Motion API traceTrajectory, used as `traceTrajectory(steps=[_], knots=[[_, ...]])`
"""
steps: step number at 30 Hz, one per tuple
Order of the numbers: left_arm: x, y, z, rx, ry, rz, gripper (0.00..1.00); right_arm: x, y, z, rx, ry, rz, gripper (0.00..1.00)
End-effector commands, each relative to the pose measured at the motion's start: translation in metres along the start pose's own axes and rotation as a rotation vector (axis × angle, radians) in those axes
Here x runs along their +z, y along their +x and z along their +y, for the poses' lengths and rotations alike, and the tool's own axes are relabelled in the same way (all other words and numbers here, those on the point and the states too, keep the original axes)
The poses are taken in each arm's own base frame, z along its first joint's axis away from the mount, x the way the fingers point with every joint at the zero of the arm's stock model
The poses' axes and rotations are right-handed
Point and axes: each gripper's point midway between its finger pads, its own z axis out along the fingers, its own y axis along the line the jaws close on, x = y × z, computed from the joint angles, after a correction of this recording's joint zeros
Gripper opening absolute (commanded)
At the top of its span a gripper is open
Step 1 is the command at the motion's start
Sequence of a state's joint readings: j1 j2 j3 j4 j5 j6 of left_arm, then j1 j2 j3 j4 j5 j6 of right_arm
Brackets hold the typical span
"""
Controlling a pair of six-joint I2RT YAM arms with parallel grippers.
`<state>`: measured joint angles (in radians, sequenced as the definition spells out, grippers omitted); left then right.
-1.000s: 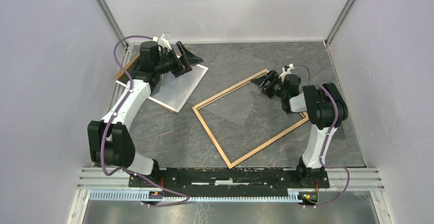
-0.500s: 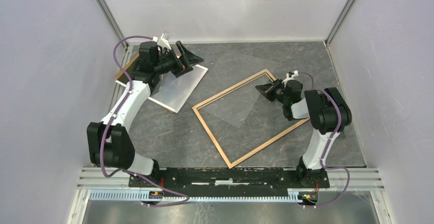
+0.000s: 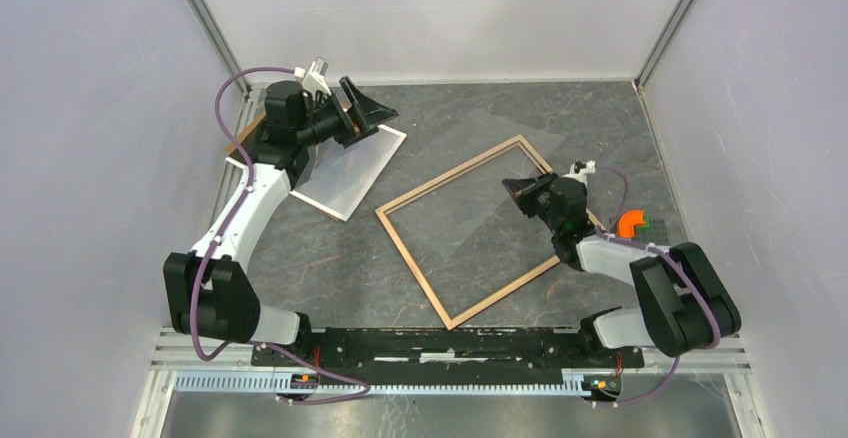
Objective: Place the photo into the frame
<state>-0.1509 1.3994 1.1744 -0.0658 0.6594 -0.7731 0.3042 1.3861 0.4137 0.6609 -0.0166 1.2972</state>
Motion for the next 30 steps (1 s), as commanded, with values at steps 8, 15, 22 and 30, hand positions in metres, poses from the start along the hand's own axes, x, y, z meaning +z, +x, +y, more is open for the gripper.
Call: traceTrajectory(steps=[8, 15, 22, 30], knots=[[-0.007, -0.003, -0.026, 0.020, 0.076, -0.016, 1.00, -0.042, -0.004, -0.062, 0.071, 0.261, -0.225, 0.00], [-0.007, -0.002, -0.027, 0.022, 0.076, -0.015, 1.00, -0.051, 0.006, -0.080, 0.069, 0.299, -0.201, 0.00], [-0.007, -0.001, -0.027, 0.023, 0.078, -0.014, 1.00, -0.059, 0.014, -0.081, 0.055, 0.287, -0.163, 0.00], [-0.007, 0.000, -0.028, 0.022, 0.080, -0.010, 1.00, -0.073, 0.019, -0.092, 0.081, 0.309, -0.166, 0.00]])
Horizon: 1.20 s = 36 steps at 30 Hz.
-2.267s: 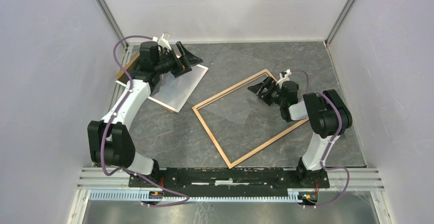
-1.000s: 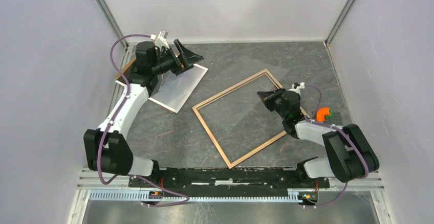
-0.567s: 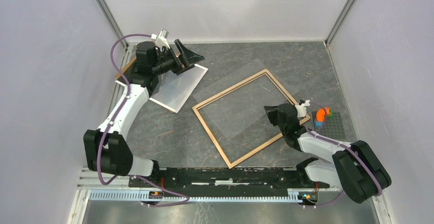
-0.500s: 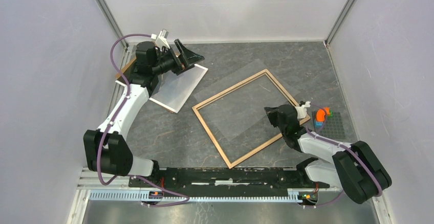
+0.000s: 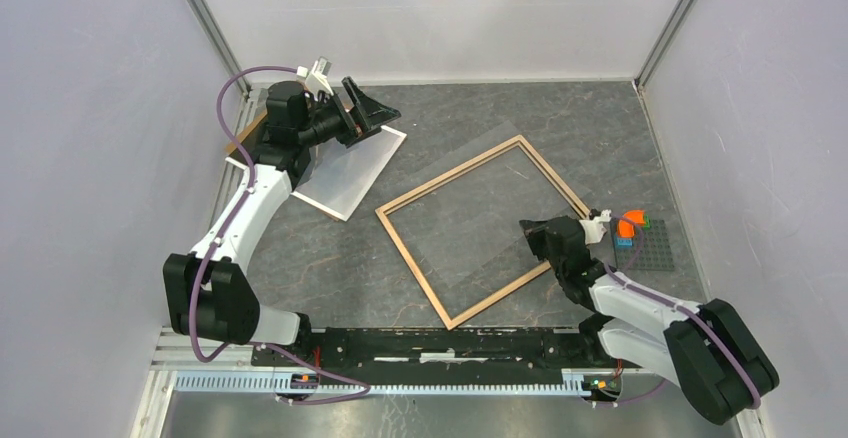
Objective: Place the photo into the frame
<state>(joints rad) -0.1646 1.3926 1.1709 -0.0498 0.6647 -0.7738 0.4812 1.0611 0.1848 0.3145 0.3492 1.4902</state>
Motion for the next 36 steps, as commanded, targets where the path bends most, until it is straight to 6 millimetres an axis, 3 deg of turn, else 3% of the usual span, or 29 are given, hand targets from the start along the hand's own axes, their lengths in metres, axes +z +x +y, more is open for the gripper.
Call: traceTrajectory(steps=[1, 11, 17, 36], knots=[[-0.007, -0.003, -0.021, 0.008, 0.058, -0.014, 1.00, -0.006, -0.001, -0.010, 0.008, 0.037, -0.022, 0.00], [-0.006, -0.001, -0.021, 0.007, 0.059, -0.009, 1.00, -0.015, 0.008, -0.016, -0.019, 0.061, -0.033, 0.00], [-0.004, 0.001, -0.022, 0.006, 0.063, 0.000, 1.00, -0.021, 0.002, -0.022, -0.030, 0.087, -0.071, 0.00], [-0.002, 0.004, -0.022, 0.003, 0.065, 0.009, 1.00, -0.031, 0.010, -0.042, -0.055, 0.141, -0.029, 0.00]])
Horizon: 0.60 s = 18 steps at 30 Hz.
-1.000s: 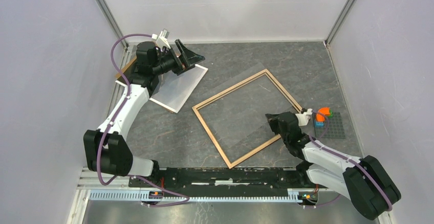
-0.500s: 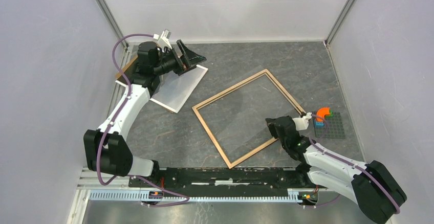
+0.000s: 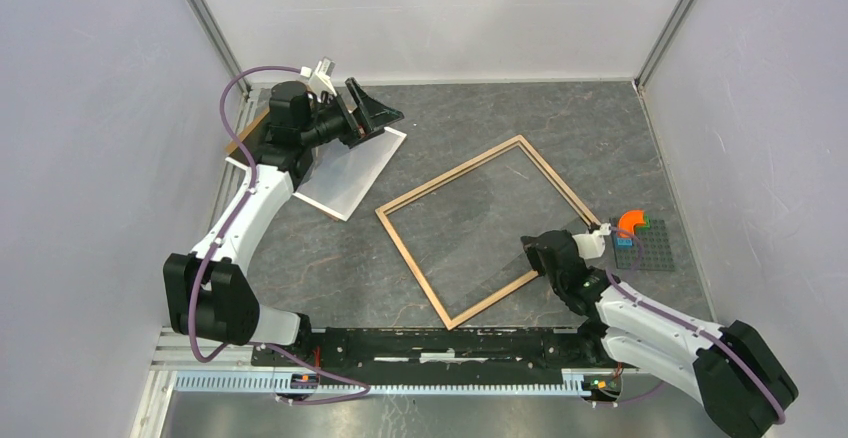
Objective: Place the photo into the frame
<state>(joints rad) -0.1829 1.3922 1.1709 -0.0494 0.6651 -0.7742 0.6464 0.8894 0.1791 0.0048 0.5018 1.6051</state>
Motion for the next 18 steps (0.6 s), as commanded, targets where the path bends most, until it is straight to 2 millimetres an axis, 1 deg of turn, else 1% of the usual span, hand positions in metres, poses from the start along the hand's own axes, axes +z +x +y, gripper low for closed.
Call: traceTrajectory(steps=[1, 5, 7, 10, 15, 18], knots=[[-0.004, -0.001, -0.017, -0.002, 0.054, -0.005, 1.00, -0.003, -0.003, -0.016, -0.018, 0.051, -0.019, 0.00], [-0.004, -0.001, -0.019, -0.004, 0.058, -0.003, 1.00, -0.004, -0.003, -0.021, 0.003, 0.064, -0.029, 0.00], [-0.004, -0.001, -0.019, -0.003, 0.061, -0.004, 1.00, -0.005, -0.001, -0.020, 0.008, 0.059, -0.029, 0.00], [-0.003, 0.001, -0.018, -0.008, 0.061, 0.000, 1.00, -0.007, 0.005, -0.023, 0.012, 0.079, -0.026, 0.00], [-0.002, 0.003, -0.019, -0.011, 0.064, 0.008, 1.00, -0.010, 0.006, -0.026, 0.025, 0.081, -0.042, 0.00], [-0.002, 0.004, -0.020, -0.011, 0.066, 0.009, 1.00, -0.012, 0.005, -0.024, 0.017, 0.085, -0.051, 0.00]])
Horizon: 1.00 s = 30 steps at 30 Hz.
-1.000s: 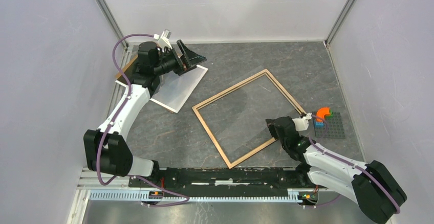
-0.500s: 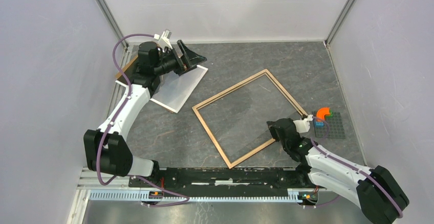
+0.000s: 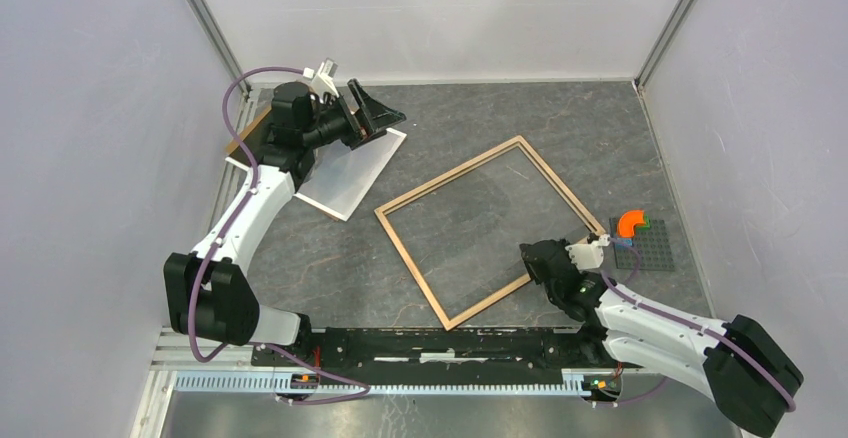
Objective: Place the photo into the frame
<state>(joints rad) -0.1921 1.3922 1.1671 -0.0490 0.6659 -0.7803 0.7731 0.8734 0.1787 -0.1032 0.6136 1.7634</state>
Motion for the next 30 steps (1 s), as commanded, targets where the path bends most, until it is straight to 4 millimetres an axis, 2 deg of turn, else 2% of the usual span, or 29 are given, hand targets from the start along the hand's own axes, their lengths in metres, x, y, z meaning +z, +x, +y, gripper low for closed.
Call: traceTrajectory(steps=[1, 30], knots=[[-0.0040, -0.0002, -0.0192, -0.004, 0.062, -0.001, 1.00, -0.0022, -0.0044, -0.0120, -0.024, 0.056, -0.032, 0.00], [-0.0014, 0.0026, -0.0192, -0.003, 0.065, 0.009, 1.00, -0.0070, 0.0034, -0.0174, -0.056, 0.067, 0.018, 0.00]])
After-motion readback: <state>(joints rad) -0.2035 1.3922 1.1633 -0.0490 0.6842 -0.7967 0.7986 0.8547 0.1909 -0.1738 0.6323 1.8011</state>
